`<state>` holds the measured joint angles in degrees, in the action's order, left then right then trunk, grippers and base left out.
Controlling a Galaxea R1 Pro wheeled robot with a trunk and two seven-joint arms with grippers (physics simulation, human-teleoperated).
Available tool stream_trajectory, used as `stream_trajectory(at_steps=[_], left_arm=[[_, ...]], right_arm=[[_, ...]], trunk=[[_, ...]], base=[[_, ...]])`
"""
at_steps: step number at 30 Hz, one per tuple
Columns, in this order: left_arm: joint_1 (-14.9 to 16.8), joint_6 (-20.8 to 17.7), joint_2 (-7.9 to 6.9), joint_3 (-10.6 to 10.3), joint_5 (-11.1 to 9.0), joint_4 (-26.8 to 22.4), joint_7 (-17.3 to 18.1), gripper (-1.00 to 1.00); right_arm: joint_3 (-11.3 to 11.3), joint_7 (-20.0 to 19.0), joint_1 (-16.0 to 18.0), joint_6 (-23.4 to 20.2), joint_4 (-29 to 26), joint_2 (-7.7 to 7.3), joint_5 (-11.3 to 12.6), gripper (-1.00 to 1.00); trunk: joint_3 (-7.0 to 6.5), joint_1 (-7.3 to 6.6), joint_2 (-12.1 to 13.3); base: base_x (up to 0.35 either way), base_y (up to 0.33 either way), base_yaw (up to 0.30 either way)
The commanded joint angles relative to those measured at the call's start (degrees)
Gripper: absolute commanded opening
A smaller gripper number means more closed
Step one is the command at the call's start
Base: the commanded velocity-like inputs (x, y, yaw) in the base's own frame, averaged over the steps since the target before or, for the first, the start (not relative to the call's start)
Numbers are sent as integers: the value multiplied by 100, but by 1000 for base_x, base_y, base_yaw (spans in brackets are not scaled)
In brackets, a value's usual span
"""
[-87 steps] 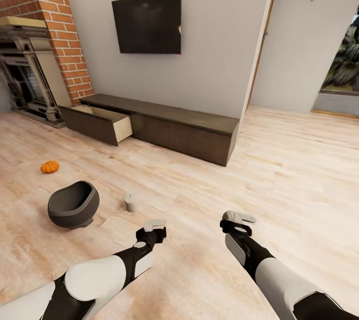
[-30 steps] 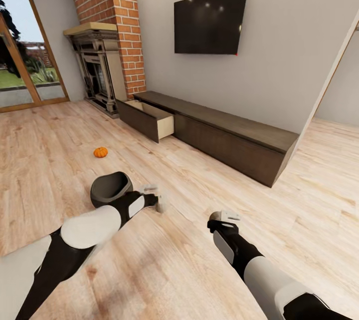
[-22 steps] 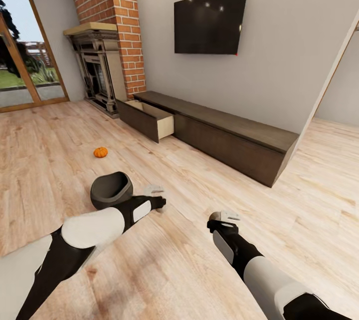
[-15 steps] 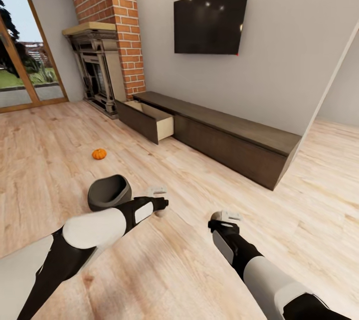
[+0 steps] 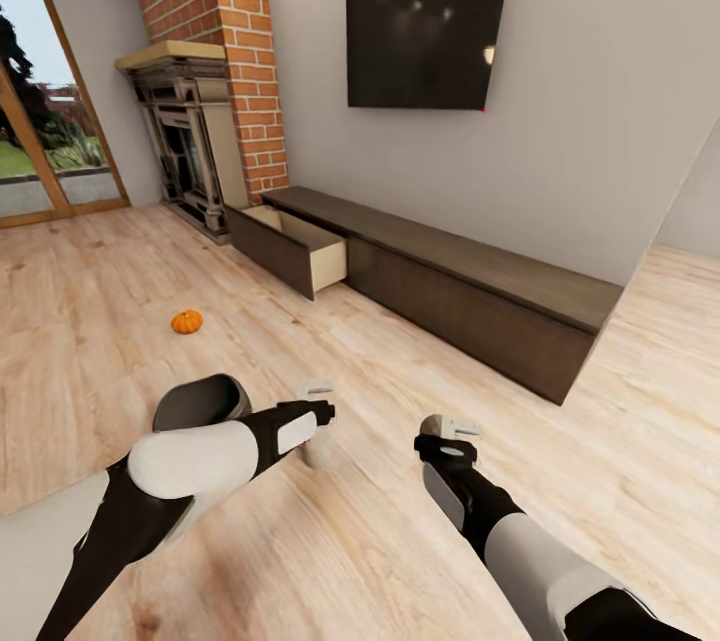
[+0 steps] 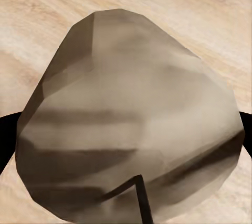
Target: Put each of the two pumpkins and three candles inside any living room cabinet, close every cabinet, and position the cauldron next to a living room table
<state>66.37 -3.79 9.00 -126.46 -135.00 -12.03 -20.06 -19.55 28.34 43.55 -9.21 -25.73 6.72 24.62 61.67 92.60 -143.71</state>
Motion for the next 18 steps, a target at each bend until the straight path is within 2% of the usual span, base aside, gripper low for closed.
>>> stream_trajectory(at_steps=[1, 11, 18], left_arm=[[7, -12, 2, -21, 0, -24, -38, 100], [7, -5, 34, -20, 0, -61, -50, 100], [7, 207, 35, -19, 0, -105, -64, 100]], right_arm=[[-49, 45, 4, 23, -11, -5, 22, -100], [-42, 51, 4, 179, -11, -12, 17, -100], [-40, 38, 4, 191, -11, -13, -94, -100]], trunk=[[6, 2, -2], [6, 2, -2], [6, 2, -2]], base=[[334, 0, 0], [334, 0, 0], [99, 0, 0]])
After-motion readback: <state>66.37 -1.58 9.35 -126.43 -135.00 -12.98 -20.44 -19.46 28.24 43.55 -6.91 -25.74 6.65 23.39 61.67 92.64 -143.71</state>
